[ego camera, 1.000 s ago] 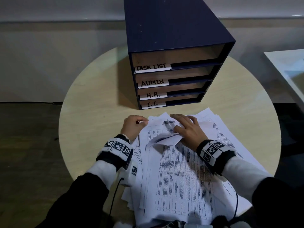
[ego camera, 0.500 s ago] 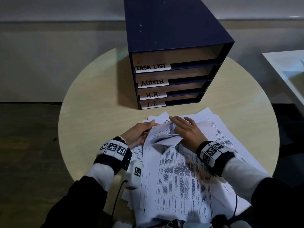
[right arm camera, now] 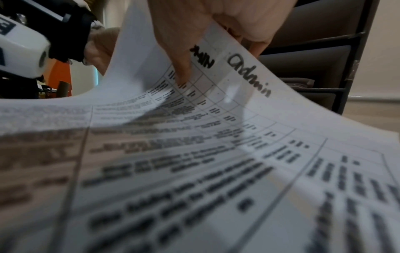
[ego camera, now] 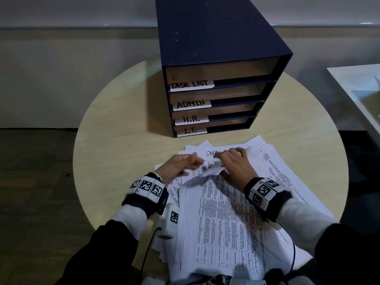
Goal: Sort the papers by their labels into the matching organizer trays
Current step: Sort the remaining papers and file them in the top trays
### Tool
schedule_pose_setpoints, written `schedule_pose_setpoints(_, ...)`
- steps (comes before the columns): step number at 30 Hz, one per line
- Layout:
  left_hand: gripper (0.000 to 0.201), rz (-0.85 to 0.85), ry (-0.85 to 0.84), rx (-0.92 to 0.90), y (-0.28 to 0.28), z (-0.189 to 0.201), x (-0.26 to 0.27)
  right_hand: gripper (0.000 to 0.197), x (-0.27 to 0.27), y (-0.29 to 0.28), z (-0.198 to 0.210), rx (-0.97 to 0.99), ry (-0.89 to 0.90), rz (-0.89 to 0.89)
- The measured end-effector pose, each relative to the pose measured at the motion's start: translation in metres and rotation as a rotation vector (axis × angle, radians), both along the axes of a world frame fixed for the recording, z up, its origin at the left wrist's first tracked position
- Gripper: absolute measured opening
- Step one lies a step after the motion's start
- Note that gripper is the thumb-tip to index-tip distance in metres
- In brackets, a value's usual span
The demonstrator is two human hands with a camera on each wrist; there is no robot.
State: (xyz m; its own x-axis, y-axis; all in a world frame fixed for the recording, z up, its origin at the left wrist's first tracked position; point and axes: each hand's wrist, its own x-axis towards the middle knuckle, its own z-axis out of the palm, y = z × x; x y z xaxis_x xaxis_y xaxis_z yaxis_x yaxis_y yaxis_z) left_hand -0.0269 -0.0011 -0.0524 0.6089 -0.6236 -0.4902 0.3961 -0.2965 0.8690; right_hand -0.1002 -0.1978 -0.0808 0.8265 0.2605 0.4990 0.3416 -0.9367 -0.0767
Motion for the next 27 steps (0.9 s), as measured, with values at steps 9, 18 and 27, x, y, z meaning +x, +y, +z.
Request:
schedule_pose_setpoints(9,0.042,0.336,-0.127,0.186,-0.006,-0.024,0.015,0.034,-0.008,0.006,0.0,0.014,0.025,0.17)
schedule_pose_setpoints(18,0.004,0.133,-0.145,0.016,-0.005,0.01,0.0,0.061,0.0,0.001,-0.009,0.001,0.093,0.053)
schedule_pose_setpoints(27,0.019,-0.082,-0.124,0.083,0.009,0.023,0.006,0.077,-0.001,0.003,0.002,0.018,0.208,0.046)
